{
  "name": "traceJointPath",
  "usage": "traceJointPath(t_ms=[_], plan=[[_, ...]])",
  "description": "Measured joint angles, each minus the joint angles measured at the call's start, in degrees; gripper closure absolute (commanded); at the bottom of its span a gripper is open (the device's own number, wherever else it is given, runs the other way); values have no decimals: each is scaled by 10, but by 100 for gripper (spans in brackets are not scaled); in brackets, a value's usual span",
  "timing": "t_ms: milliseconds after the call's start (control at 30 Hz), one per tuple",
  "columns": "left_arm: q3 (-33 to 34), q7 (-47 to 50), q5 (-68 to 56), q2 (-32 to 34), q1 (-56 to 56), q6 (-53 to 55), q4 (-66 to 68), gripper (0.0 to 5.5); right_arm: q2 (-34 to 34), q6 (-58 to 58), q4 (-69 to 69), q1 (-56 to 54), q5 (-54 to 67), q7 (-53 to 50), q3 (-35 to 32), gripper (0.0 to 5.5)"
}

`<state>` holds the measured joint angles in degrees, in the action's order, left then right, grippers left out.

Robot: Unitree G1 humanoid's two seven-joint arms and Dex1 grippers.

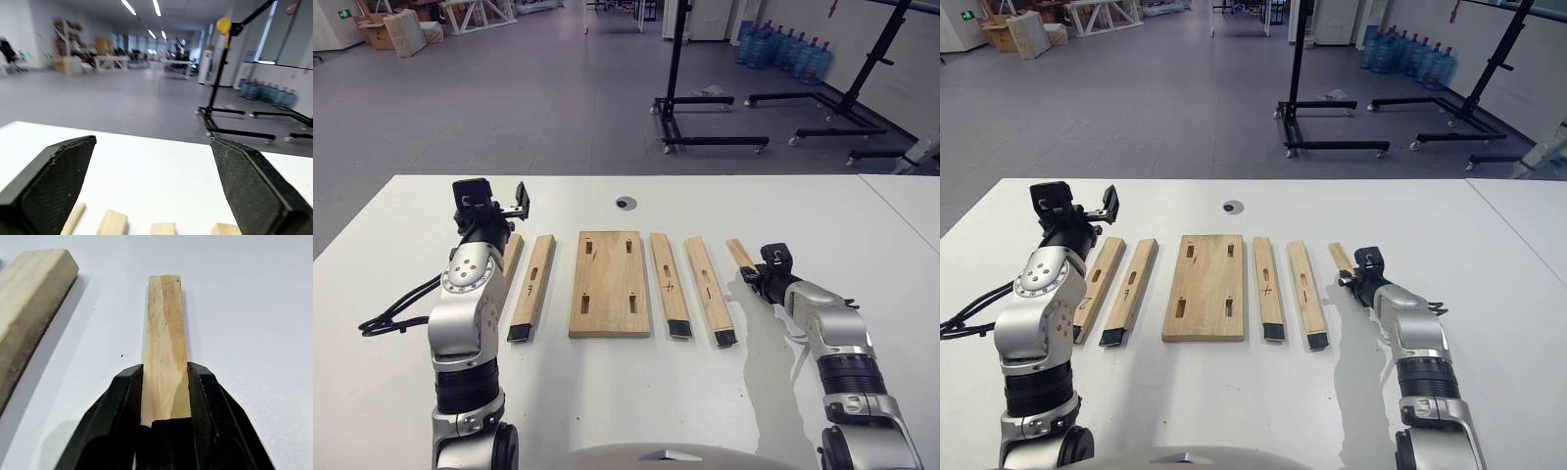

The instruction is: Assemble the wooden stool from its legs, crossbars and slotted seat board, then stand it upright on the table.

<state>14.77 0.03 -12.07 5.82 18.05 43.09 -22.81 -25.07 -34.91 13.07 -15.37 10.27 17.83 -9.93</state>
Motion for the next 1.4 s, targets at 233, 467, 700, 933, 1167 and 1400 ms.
traceJointPath(t_ms=[233, 467, 700, 933, 1167, 1400], plan=[[-5, -93, -182, -20, 37, 143, -2, 121, 61, 12, -197, -81, 125, 17, -27, 421], [58, -73, -349, -106, 74, 176, 19, 121, 91, 1, -302, -59, 132, 51, 98, 421], [83, -26, -439, -123, 74, 179, 49, 121, 102, 7, -337, -40, 134, 63, 124, 421], [60, -17, -487, -122, 72, 173, 46, 121, 104, 7, -364, -24, 141, 85, 151, 421], [48, -10, -509, -107, 71, 153, 48, 121, 108, 7, -372, -17, 145, 89, 171, 421], [34, 8, -527, -97, 72, 142, 61, 169, 109, 7, -372, -17, 145, 87, 173, 421]])
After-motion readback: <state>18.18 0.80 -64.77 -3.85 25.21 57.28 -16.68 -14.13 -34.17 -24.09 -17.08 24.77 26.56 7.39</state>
